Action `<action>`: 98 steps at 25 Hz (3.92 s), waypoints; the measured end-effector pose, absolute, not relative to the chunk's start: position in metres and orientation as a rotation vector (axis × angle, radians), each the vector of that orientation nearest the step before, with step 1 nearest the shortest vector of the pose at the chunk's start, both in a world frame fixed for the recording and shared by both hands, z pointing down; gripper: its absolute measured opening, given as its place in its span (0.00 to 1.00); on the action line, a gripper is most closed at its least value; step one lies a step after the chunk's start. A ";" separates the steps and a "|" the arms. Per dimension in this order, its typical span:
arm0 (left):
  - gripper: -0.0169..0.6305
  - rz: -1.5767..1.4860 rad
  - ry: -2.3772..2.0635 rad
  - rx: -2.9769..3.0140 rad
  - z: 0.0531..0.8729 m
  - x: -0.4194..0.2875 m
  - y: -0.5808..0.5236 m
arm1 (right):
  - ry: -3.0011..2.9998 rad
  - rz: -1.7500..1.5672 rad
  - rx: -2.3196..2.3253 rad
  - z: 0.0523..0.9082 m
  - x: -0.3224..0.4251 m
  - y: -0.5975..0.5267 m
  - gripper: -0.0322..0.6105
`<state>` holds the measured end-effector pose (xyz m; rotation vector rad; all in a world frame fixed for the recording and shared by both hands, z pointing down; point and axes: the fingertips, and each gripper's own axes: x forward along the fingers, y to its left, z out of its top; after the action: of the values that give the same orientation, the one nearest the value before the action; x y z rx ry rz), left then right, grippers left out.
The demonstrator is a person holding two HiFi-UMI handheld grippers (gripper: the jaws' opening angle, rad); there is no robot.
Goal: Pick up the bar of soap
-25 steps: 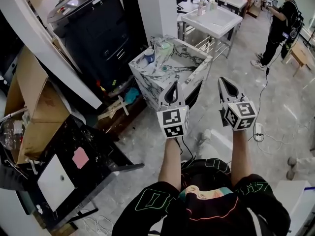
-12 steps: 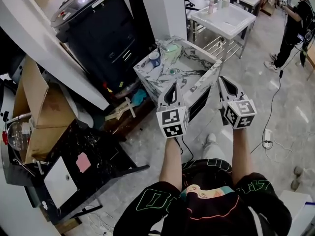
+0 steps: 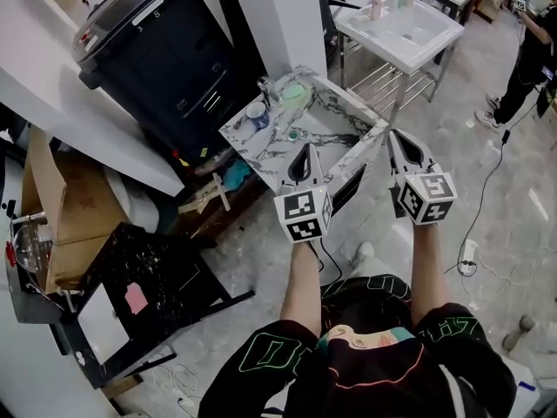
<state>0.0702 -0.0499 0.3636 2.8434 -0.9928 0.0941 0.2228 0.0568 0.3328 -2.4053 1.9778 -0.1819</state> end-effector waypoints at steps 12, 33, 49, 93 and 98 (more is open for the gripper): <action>0.04 0.182 -1.012 2.804 0.385 0.188 -0.072 | 1.946 -0.305 -2.376 0.356 0.366 0.029 0.06; 0.04 0.281 -1.117 2.711 0.425 0.200 -0.148 | 2.114 -0.332 -2.328 0.385 0.373 -0.072 0.06; 0.04 0.227 -1.335 2.540 0.456 0.111 -0.248 | 2.445 -0.335 -2.120 0.408 0.277 -0.210 0.06; 0.04 0.246 -1.621 2.119 0.557 0.103 -0.285 | 3.867 -0.359 -1.117 0.590 0.241 -0.381 0.34; 0.04 0.240 -1.641 2.090 0.562 0.102 -0.283 | 4.030 -0.418 -0.967 0.617 0.241 -0.390 0.38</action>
<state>0.1021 -0.2828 0.5625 2.0901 -1.6405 0.2401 0.2411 -0.3902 0.6167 -0.9673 4.0304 -0.4179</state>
